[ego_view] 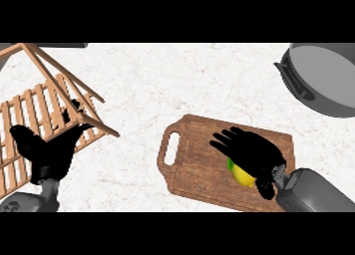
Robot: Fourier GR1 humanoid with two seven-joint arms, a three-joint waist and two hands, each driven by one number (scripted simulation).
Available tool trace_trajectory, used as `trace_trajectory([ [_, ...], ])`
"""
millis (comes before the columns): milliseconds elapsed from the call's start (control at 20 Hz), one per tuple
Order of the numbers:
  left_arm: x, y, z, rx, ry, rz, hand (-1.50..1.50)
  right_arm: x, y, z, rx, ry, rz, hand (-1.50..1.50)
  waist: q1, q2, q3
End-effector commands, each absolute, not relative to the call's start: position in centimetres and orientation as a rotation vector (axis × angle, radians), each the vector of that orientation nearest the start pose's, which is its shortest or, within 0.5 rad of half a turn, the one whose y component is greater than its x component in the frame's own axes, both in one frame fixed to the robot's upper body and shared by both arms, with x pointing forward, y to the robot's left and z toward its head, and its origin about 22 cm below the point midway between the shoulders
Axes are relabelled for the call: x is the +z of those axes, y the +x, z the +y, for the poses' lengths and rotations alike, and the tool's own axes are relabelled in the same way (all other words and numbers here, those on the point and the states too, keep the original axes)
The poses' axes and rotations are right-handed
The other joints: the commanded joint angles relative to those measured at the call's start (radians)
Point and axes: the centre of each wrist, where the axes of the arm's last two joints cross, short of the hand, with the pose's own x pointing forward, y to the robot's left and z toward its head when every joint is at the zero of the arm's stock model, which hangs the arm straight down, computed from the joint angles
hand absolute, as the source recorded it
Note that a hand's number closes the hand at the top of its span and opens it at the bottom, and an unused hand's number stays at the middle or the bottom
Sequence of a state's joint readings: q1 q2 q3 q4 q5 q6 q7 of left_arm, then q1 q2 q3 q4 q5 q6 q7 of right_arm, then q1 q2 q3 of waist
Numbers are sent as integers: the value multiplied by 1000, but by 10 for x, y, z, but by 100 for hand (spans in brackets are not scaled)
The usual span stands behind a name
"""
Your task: Pick the lemon from the cutting board and place it in the pot
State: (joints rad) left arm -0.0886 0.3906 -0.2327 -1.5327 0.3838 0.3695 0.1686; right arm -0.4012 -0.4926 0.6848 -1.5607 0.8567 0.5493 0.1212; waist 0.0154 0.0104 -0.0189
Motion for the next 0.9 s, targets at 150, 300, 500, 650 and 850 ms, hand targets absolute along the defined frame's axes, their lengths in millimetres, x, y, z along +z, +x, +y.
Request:
trace_trajectory([
  [150,56,267,233,4,13,-1492,0,28,260,-162,2009,-342,-1196,150,-11,-9,21],
  [300,50,270,238,-8,12,-1489,0,44,271,-150,2009,-382,-1265,150,-11,-9,19],
  [500,48,261,240,-30,25,-1487,0,42,261,-147,1996,-375,-1288,150,-14,-12,19],
  [650,52,256,237,-4,3,-1475,0,48,271,-176,1983,-365,-1315,150,-14,-13,20],
  [850,42,258,257,54,77,-1465,0,66,298,-290,1615,-631,-1153,150,-79,-12,23],
])
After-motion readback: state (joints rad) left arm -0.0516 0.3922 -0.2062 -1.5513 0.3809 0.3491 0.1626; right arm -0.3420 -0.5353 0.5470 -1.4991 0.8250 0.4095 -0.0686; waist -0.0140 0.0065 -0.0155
